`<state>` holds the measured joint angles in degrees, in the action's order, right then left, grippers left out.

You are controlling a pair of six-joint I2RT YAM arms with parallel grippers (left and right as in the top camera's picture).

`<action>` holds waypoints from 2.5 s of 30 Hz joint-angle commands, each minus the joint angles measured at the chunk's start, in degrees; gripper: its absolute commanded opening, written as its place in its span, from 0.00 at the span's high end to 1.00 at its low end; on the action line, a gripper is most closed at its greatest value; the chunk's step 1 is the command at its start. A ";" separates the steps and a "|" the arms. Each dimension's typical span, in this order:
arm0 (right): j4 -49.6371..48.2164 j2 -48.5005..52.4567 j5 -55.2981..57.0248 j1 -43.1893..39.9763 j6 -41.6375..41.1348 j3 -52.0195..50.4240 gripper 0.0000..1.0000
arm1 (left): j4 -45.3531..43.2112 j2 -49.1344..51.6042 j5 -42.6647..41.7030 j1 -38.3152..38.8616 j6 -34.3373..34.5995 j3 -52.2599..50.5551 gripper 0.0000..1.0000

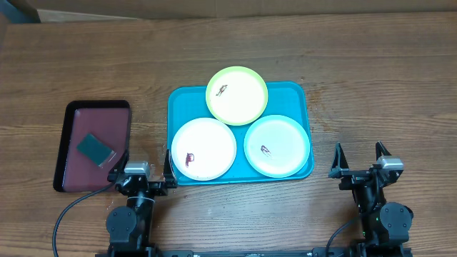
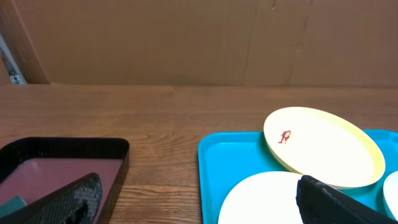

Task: Clean dirty plates on tray and stack at the side
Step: 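Open the left gripper and start moving toward the pink water tray, then lower the left gripper onto the green sponge in the pink tray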

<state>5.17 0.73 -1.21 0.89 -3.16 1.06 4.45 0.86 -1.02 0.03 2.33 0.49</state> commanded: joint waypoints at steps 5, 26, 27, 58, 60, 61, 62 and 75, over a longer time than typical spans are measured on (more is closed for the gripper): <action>-0.35 -0.57 0.31 0.13 0.20 -0.59 0.00 | 0.00 -0.61 -0.04 0.42 -1.53 -0.22 0.00; -0.33 -0.57 0.31 0.13 0.20 -0.59 0.00 | 0.00 -0.61 -0.04 0.42 -1.53 -0.22 0.00; -0.35 -0.57 0.31 0.13 0.20 -0.59 0.00 | 0.00 -0.61 -0.04 0.42 -1.53 -0.22 0.00; -0.33 -0.57 0.31 0.13 0.20 -0.59 0.00 | 35.76 33.38 -4.72 -0.17 1.92 59.10 0.00; -0.33 -0.57 0.31 0.13 0.20 -0.59 0.00 | 40.33 38.99 -4.98 -0.15 1.95 65.26 0.00; -0.33 -0.57 0.31 0.13 0.20 -0.59 0.00 | 42.21 41.03 -5.44 -0.09 1.95 67.52 0.00; -0.33 -0.57 0.31 0.13 0.20 -0.59 0.00 | 43.98 43.12 -5.66 -0.09 1.84 69.75 0.00; -0.33 -0.57 0.31 0.13 0.20 -0.59 0.00 | 67.06 74.90 -15.52 -13.90 -1.25 94.38 0.00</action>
<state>5.17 0.73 -1.23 0.89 -3.16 1.06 66.94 66.92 -6.94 -9.80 3.70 89.54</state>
